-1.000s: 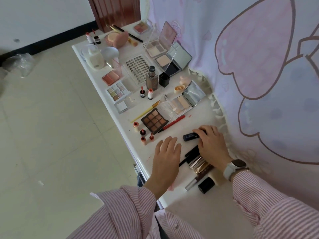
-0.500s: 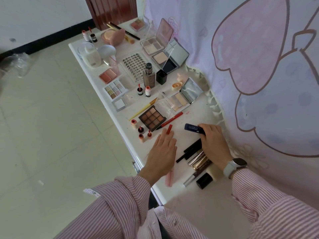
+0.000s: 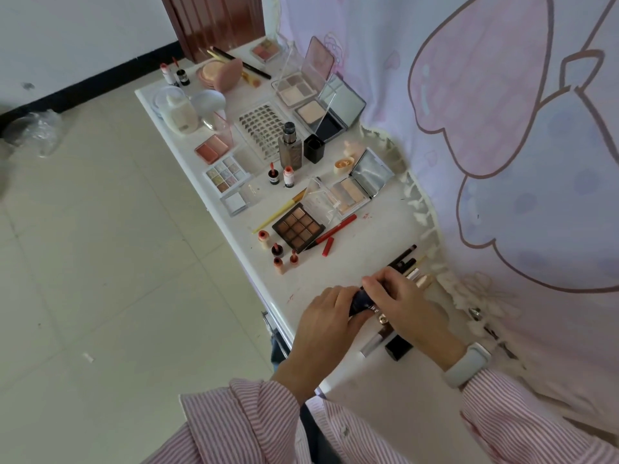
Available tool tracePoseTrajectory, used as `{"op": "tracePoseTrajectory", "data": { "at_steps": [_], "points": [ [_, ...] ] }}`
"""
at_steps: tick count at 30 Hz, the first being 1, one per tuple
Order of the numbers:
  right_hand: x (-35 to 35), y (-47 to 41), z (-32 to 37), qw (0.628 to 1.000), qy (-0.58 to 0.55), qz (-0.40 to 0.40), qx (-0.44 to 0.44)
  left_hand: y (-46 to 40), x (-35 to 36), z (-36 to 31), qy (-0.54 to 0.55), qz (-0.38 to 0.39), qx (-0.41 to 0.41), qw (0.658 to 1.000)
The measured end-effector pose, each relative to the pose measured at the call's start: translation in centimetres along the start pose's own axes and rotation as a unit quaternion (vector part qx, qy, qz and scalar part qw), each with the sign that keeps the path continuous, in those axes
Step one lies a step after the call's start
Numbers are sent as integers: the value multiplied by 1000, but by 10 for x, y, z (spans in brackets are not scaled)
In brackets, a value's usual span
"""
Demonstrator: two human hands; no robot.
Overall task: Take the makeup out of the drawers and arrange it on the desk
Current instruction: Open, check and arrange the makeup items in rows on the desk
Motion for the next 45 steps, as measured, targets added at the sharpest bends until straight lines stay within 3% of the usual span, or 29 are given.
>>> {"op": "tracePoseTrajectory", "data": {
  "at_steps": [2, 5, 9, 13, 17, 22, 24, 28, 33, 37, 42, 45],
  "points": [
    [4, 1, 3, 1000, 21, -4, -17, 2, -1, 3, 33, 33, -14, 999],
    [8, 1, 8, 999, 36, -4, -19, 7, -8, 5, 26, 10, -8, 1000],
    [8, -5, 6, 1000, 13, -7, 1, 5, -8, 17, 53, 69, -73, 994],
    [-14, -12, -19, 973, -200, -79, 80, 10, -3, 35, 151, 72, -160, 973],
    [-20, -21, -29, 943, -315, -51, 95, 9, -2, 44, 240, 25, -201, 949],
    [-14, -31, -23, 966, -241, -33, 90, -3, -3, 36, 391, -8, -187, 901],
    [-12, -36, -18, 969, -230, -32, 82, -9, -2, 32, 407, -4, -176, 896],
    [-6, -44, -7, 972, -230, -1, 57, -17, 2, 24, 372, 9, -158, 915],
    [-10, -43, 2, 973, -228, -24, 6, -20, -4, 22, 278, -6, -124, 953],
    [-13, -40, 14, 972, -231, -19, -42, -21, -8, 26, 247, -13, -128, 960],
    [-16, -37, 16, 994, -96, 1, -49, -20, -10, 30, 297, -17, -143, 944],
    [-21, -36, 16, 996, 63, 18, -57, -18, -12, 34, 302, -28, -146, 942]
  ]
}}
Point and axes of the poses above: each hand's wrist, its own y-axis away from the middle knuckle, its own x-axis out of the palm, z = x × y, the point moved 7 cm from there along -y, towards the middle knuckle, and after that the axes turned 11 degrees about z, right-handed, at the moved point
